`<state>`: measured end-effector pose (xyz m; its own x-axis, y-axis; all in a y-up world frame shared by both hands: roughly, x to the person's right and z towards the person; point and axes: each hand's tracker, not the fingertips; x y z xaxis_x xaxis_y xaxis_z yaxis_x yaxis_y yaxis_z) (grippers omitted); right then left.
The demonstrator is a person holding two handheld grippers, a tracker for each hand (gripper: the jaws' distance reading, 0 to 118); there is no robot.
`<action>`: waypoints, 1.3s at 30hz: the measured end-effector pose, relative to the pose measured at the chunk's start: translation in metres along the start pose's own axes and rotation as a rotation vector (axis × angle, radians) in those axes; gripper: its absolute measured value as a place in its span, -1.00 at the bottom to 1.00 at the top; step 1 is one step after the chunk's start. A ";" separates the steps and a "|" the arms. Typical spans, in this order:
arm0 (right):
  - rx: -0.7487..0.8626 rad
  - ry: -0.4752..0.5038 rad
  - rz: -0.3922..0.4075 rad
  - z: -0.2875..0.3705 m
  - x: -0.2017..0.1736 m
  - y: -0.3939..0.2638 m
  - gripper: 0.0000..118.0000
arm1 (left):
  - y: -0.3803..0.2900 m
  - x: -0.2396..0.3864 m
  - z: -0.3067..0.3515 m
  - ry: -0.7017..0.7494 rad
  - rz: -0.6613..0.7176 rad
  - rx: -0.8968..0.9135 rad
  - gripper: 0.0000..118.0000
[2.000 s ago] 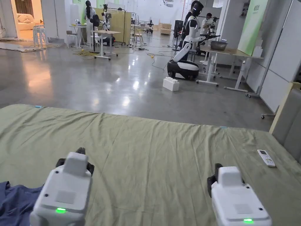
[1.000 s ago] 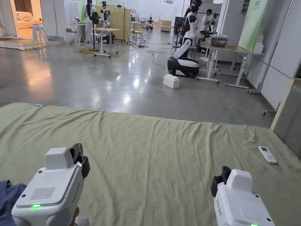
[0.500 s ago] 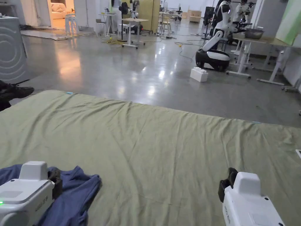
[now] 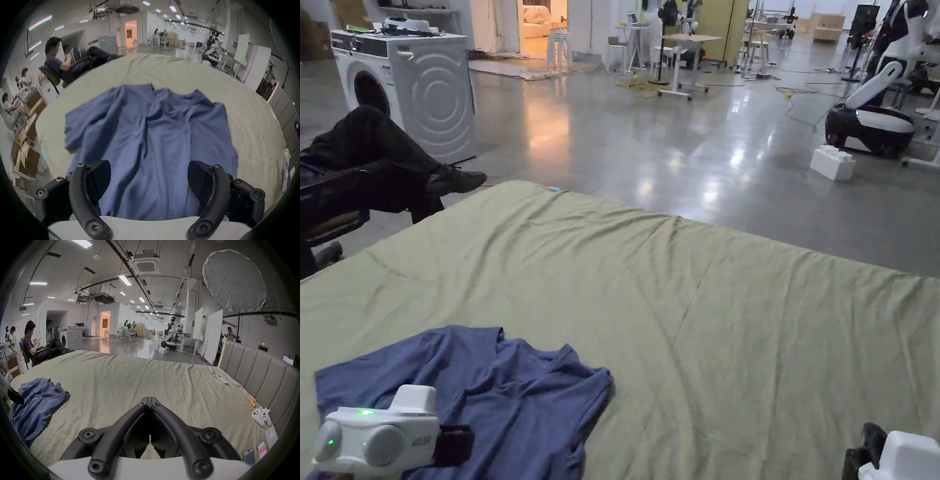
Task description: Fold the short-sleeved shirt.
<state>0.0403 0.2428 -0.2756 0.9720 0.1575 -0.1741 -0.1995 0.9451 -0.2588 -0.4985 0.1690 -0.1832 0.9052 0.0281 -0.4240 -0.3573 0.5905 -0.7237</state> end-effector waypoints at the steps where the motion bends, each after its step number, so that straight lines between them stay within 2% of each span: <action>1: -0.006 0.002 0.004 -0.001 -0.001 -0.001 -1.00 | -0.002 0.000 -0.010 -0.013 0.003 -0.020 0.67; 3: -0.016 0.001 0.008 -0.002 -0.003 -0.003 -1.00 | -0.010 0.006 -0.023 -0.038 0.019 -0.049 0.67; 6: -0.030 0.004 0.015 -0.003 -0.005 -0.005 -1.00 | -0.020 0.020 -0.043 -0.005 -0.027 -0.100 0.64; 8: -0.037 0.004 0.029 -0.004 -0.005 -0.007 -1.00 | -0.026 0.034 -0.033 0.045 -0.105 -0.012 0.62; 10: -0.042 0.005 0.037 -0.004 -0.006 -0.009 -1.00 | -0.029 0.040 -0.029 0.014 -0.118 0.013 0.36; 13: -0.046 0.010 0.044 -0.005 -0.008 -0.010 -1.00 | -0.035 0.047 -0.028 0.037 -0.187 0.049 -0.32; 14: -0.048 0.010 0.046 -0.005 -0.009 -0.010 -1.00 | -0.035 0.049 -0.029 0.044 -0.206 0.054 -0.69; 17: -0.051 0.017 0.050 -0.003 -0.011 -0.011 -1.00 | -0.036 0.043 -0.032 0.006 -0.176 0.041 -0.84; 22: -0.046 0.021 0.055 0.004 -0.012 -0.010 -1.00 | -0.036 0.026 -0.017 -0.046 -0.120 0.107 -0.92; 25: -0.041 0.021 0.054 0.006 -0.012 -0.009 -1.00 | -0.028 0.023 0.005 -0.114 -0.008 0.176 -0.92; 27: -0.036 0.023 0.052 0.007 -0.012 -0.008 -1.00 | -0.021 0.020 0.019 -0.152 0.020 0.234 -0.93; 29: -0.031 0.026 0.049 0.008 -0.012 -0.006 -1.00 | -0.013 0.022 0.038 -0.178 -0.001 0.305 -0.93; 33: -0.006 0.025 0.030 0.011 -0.007 -0.004 -1.00 | 0.010 0.025 0.075 -0.243 0.051 0.424 -0.93; 39: 0.033 0.004 0.004 0.022 0.011 0.004 -1.00 | 0.053 0.051 0.129 -0.303 0.024 0.576 -0.93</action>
<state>0.0534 0.2553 -0.2573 0.9707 0.1601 -0.1791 -0.1991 0.9533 -0.2269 -0.4421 0.3058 -0.1732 0.9533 0.2234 -0.2032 -0.2742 0.9224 -0.2721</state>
